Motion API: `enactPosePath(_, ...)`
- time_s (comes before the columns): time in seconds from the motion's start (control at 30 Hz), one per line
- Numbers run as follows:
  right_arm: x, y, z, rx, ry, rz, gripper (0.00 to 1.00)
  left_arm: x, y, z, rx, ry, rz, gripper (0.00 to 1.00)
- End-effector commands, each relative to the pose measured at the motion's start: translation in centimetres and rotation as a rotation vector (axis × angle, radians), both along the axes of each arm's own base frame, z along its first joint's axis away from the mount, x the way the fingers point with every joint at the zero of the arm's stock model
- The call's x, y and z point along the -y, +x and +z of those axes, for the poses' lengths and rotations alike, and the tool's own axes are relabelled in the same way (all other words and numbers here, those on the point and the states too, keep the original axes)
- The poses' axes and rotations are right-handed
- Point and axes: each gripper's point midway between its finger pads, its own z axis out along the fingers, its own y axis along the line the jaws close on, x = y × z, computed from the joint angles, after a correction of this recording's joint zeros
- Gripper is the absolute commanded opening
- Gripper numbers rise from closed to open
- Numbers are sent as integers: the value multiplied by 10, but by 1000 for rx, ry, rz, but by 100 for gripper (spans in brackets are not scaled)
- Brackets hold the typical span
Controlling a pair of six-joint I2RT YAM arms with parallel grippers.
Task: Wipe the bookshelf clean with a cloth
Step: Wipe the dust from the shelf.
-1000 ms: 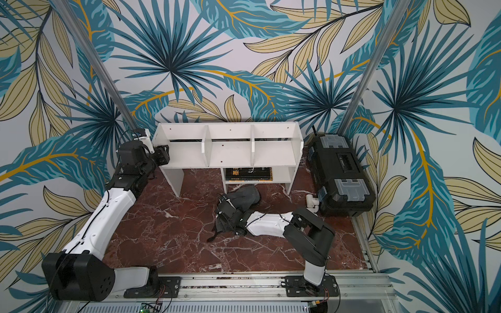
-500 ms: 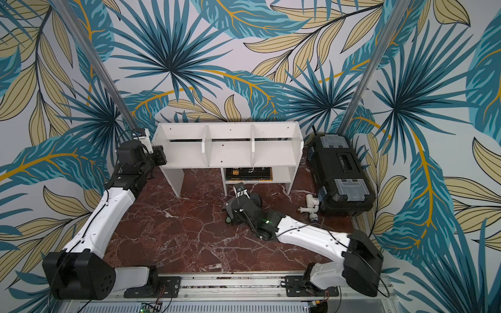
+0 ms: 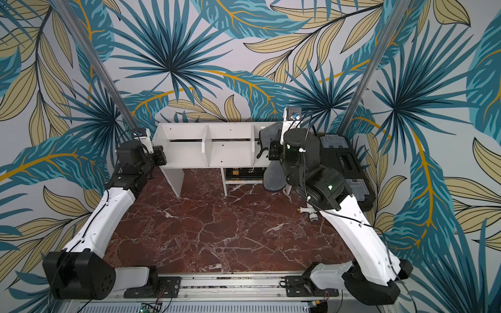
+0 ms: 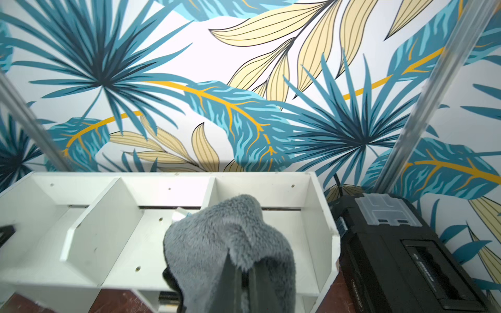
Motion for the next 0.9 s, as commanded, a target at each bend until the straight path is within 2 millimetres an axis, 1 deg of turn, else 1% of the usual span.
enactPosePath(0.0,-4,41,-50,-161,-32,23,0,14,8,-14,-11,-149,-33,0)
enactPosePath(0.07,-1,64,-73,-220,-16,21,0,14,8,-15,-13,-150,-34,0)
enactPosePath(0.13,4,80,-99,-280,-1,7,0,14,8,-15,-13,-149,-32,0)
enactPosePath(0.2,9,90,-128,-342,17,-2,0,14,8,-16,-13,-150,-31,0)
enactPosePath(0.27,10,92,-151,-381,9,-5,0,14,8,-15,-12,-152,-33,0)
enactPosePath(0.3,6,91,-158,-394,8,11,0,14,8,-15,-12,-152,-30,0)
enactPosePath(0.37,6,85,-171,-431,-1,21,0,14,8,-16,-14,-154,-30,0)
enactPosePath(0.4,8,83,-175,-451,-12,17,2,14,9,-16,-14,-155,-30,0)
enactPosePath(0.43,12,80,-178,-477,-32,0,10,15,9,-18,-17,-156,-33,0)
enactPosePath(0.5,22,73,-178,-501,-64,-41,32,14,10,-19,-20,-157,-33,0)
enactPosePath(0.53,28,69,-174,-494,-78,-61,43,15,10,-18,-20,-157,-34,0)
enactPosePath(0.57,33,64,-169,-485,-85,-76,52,14,10,-18,-19,-156,-32,0)
enactPosePath(0.6,37,61,-165,-476,-94,-93,57,14,10,-19,-21,-156,-32,0)
enactPosePath(0.63,42,58,-165,-480,-100,-118,69,15,10,-19,-23,-156,-34,0)
enactPosePath(0.67,46,57,-167,-490,-108,-136,77,14,10,-20,-24,-155,-32,0)
enactPosePath(0.7,45,58,-173,-506,-111,-140,81,14,10,-19,-22,-154,-32,0)
enactPosePath(0.77,42,64,-192,-556,-118,-142,87,14,11,-20,-24,-154,-30,0)
enactPosePath(0.87,35,76,-218,-594,-110,-136,89,13,11,-22,-29,-150,-28,0)
